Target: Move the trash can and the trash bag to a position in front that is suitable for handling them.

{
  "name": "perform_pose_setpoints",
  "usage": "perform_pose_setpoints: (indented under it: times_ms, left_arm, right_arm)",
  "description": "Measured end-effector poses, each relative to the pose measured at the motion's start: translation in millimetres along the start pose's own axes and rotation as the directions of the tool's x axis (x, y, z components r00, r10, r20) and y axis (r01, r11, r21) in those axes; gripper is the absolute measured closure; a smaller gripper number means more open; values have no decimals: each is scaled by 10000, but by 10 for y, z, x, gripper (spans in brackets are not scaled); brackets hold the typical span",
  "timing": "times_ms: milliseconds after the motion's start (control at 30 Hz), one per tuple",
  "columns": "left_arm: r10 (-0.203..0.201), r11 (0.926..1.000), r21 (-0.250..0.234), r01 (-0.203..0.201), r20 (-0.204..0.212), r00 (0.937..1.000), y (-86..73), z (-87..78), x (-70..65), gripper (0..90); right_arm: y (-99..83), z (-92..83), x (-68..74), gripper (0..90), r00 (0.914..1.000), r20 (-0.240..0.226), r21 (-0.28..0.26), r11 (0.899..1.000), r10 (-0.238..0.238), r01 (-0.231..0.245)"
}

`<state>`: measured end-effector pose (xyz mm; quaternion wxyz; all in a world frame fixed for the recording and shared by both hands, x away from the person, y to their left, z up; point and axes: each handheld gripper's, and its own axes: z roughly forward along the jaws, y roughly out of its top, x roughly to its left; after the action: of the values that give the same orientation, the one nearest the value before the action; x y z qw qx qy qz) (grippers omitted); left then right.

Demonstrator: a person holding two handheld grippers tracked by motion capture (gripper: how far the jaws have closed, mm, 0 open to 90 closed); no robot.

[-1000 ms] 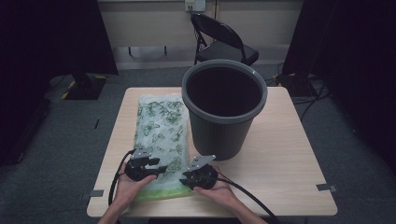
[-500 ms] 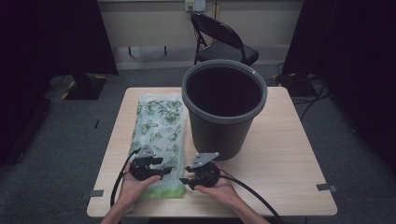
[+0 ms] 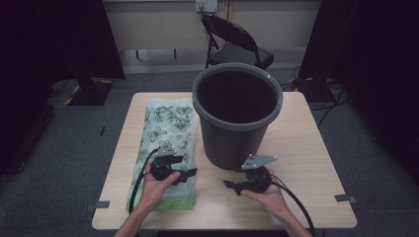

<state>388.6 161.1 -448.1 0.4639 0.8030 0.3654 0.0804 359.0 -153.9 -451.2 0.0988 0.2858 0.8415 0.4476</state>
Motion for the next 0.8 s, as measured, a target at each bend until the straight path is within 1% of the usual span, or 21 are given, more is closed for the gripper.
perform_pose_setpoints:
  times_ms: [33,67,100,133,167,200,233,300,333,367,400,467,500,533,600,633,667,700,733,767,800]
  left_arm:
    - [-5,9999,-132,4,-22,10000,26,22,3,199]
    - [-48,9999,-120,48,-28,10000,55,45,14,198]
    - [-48,9999,-120,48,-28,10000,55,45,14,193]
    - [-64,9999,-111,63,-91,9999,83,67,28,184]
    - [-74,9998,-193,70,-230,9997,141,101,60,185]
    - [-74,9998,-193,70,-230,9997,141,101,60,185]
    - [-46,9998,-203,40,-285,9996,170,116,81,185]
    - [-53,9997,-231,44,-363,9993,228,143,133,185]
    - [-177,9991,-385,162,-398,9991,269,163,194,186]
    - [-177,9991,-385,162,-398,9991,269,163,194,190]
    - [-283,9989,-388,265,-470,9985,288,187,250,195]
    - [-176,9996,-214,161,-744,9971,330,228,308,195]
    - [-283,9991,-347,257,-751,9968,357,245,340,195]
    - [-283,9991,-347,257,-751,9968,357,245,340,195]
    - [-375,9989,-330,343,-1016,9941,450,294,417,195]
    - [-435,9977,-568,370,-1176,9921,475,307,436,195]
    - [-451,9968,-706,367,-1213,9916,499,321,457,206]
    - [-429,9977,-569,363,-1200,9918,532,345,485,215]
    - [-653,9961,-666,576,-1197,9907,563,376,502,216]
    - [-653,9961,-666,576,-1197,9907,563,376,502,217]
    - [-809,9944,-773,725,-1115,9905,628,418,544,223]
  right_arm:
    - [-6,-51,-44,363,9999,160,-20,10000,20,-20]
    - [-14,-98,-89,381,9995,308,-34,10000,10,-9]
    - [-14,-98,-89,381,9995,308,-34,10000,10,-9]
    - [-26,-185,-197,439,9982,594,-94,9999,113,-108]
    - [-29,-227,-257,460,9973,720,-146,9998,129,-119]
    - [-28,-272,-316,478,9960,874,-165,9998,157,-143]
    - [-28,-272,-316,478,9960,874,-165,9998,157,-143]
    - [-25,-378,-430,516,9921,1215,-371,9989,313,-270]
    - [-28,-487,-552,520,9872,1465,-700,9961,633,-535]
    - [-28,-487,-552,520,9872,1465,-700,9961,633,-535]
    - [-42,-576,-694,514,9783,1779,-934,9915,1057,-902]
    - [-59,-627,-840,489,9665,2145,-1091,9868,1408,-1196]
    - [-65,-637,-913,465,9611,2239,-1126,9838,1621,-1396]
    - [-68,-636,-983,430,9552,2361,-1164,9811,1786,-1547]
    - [-64,-617,-1100,376,9414,2687,-1166,9770,2040,-1784]
    - [-58,-612,-1151,376,9361,2739,-1270,9731,2208,-1924]
    - [-46,-614,-1199,366,9319,2730,-1454,9678,2390,-2056]
    - [-22,-622,-1235,345,9221,2970,-1550,9654,2479,-2096]
    - [7,-631,-1263,311,9074,3391,-1644,9653,2483,-2027]
    - [7,-631,-1263,311,9074,3391,-1644,9653,2483,-2027]
    - [77,-645,-1367,293,9015,3495,-1762,9629,2552,-2043]
